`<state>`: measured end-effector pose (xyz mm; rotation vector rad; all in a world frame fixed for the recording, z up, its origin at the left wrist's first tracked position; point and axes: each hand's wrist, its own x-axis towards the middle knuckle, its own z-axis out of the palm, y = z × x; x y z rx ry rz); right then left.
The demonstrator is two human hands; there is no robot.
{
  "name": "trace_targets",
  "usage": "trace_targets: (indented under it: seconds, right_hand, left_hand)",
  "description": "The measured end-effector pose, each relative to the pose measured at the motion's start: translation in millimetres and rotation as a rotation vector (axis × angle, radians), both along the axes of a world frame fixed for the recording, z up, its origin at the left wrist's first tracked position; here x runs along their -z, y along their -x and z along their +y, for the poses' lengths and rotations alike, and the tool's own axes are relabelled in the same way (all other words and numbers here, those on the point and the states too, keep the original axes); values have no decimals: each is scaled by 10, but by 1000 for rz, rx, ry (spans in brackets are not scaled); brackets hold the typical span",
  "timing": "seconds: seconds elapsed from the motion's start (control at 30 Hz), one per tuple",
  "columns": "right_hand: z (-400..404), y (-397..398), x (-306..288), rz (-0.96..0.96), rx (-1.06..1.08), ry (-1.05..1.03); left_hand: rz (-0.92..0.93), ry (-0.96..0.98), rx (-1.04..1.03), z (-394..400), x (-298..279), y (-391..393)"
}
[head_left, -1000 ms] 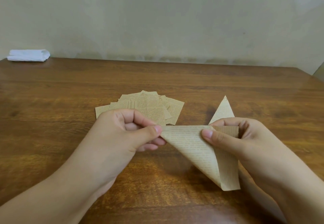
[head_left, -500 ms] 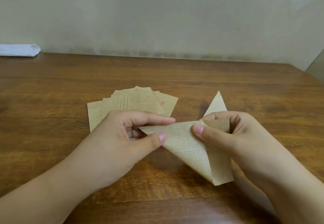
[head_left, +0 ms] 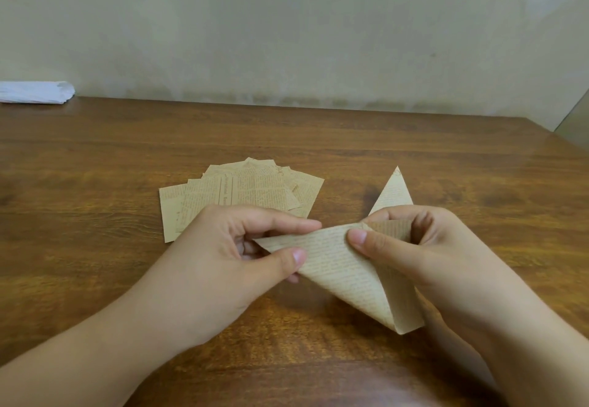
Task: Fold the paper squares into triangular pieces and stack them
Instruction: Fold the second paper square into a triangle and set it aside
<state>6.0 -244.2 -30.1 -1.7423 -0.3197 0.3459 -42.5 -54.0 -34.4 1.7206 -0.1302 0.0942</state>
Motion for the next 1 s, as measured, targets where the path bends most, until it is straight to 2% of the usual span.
trace_targets:
  seconds: [0.13,0.27,0.43,0.53,0.67,0.87,1.0]
  right_hand:
    - [10,-25,27,-31,19,129]
    - [43,-66,48,-126,-13,368]
    - [77,-141,-7,-211,-66,608]
    - [138,-169,2,-239,-115,710]
    - [221,-201,12,-304,-183,807]
    - [323,-277,-47,-390,-214,966]
    - [349,-292,-55,-445,-210,1023]
  left_hand:
    - [45,-128,24,2,41,16]
    - [154,-290,106,-3,71,27]
    - [47,-619,139,86,75,-1]
    - [30,-749,234,173,91,-42]
    - [15,-807,337,227,134,-98]
    - [-66,-915,345,308,221,-164]
    - [-97,-908,311,289,262,-181]
